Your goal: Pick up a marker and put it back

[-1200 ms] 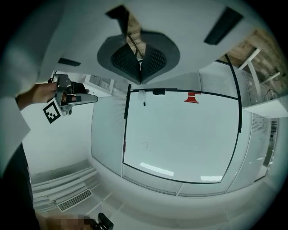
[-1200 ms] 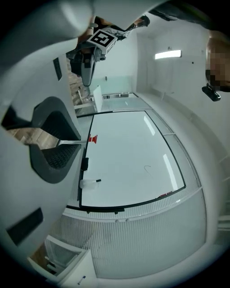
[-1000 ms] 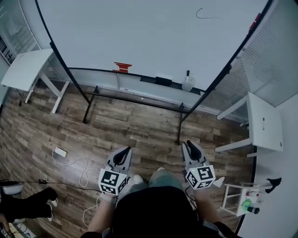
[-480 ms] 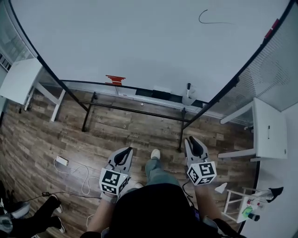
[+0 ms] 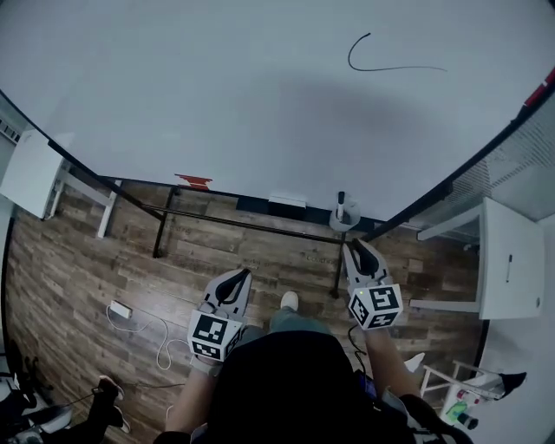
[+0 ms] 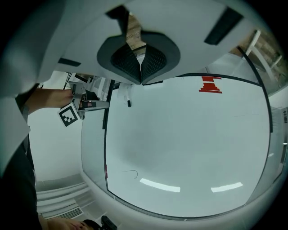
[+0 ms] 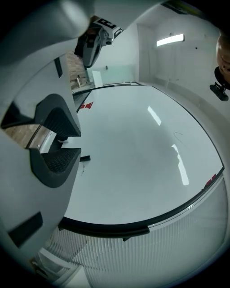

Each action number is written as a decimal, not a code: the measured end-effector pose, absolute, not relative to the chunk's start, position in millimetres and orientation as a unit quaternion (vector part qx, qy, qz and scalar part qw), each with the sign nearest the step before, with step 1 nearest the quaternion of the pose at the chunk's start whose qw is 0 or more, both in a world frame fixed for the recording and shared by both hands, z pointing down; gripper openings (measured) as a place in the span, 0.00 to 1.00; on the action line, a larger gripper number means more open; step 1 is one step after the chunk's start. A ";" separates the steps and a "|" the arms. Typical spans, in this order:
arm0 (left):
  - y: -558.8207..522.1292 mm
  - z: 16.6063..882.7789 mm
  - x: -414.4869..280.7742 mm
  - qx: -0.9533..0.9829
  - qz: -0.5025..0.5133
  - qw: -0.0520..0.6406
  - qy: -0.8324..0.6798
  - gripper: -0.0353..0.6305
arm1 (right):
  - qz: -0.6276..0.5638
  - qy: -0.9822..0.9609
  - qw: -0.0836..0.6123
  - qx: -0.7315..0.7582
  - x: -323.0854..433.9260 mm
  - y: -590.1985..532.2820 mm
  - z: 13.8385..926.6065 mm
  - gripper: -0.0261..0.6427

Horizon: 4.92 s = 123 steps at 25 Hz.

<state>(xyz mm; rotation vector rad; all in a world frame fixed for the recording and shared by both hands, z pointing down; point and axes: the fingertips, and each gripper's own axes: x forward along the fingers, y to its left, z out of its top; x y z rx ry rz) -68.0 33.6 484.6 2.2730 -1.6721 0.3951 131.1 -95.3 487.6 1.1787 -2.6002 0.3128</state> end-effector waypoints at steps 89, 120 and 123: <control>-109.3 482.9 -37.9 0.924 0.122 0.124 -0.341 0.09 | 0.142 -0.758 0.133 0.622 182.0 -88.4 437.7 0.18; -57.7 495.6 -136.5 0.798 0.144 0.174 -0.558 0.09 | 0.109 -0.864 0.172 0.461 105.8 -201.8 477.2 0.18; -49.6 500.9 -139.5 0.788 0.145 0.182 -0.570 0.09 | 0.107 -0.867 0.187 0.450 102.2 -205.9 489.0 0.18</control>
